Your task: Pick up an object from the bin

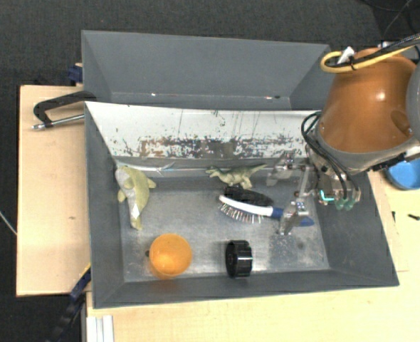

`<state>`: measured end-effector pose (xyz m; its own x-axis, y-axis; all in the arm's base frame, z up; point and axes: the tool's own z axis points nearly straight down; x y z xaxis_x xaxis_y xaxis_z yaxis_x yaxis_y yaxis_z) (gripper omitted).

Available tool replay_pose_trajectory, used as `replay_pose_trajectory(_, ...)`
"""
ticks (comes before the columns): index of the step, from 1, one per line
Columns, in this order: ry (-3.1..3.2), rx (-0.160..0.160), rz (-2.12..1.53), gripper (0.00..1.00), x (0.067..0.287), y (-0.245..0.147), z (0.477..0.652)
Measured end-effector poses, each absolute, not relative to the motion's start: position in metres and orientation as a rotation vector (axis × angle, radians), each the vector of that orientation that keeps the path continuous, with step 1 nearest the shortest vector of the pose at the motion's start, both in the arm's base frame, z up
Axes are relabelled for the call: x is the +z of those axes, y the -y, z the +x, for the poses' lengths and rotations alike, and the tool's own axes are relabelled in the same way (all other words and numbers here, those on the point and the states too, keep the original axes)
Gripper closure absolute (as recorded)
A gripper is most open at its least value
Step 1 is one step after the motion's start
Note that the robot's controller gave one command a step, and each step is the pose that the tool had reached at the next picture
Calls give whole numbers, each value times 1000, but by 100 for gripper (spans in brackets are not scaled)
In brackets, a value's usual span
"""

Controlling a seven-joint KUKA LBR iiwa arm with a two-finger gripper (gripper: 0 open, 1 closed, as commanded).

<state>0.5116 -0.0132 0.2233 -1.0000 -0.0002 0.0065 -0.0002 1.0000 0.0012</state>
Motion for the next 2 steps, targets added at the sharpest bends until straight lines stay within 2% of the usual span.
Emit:
replay_pose_trajectory(1,3110,-1,-396,0,73,-6,547)
replay_pose_trajectory(2,3111,0,-395,0,76,-6,547)
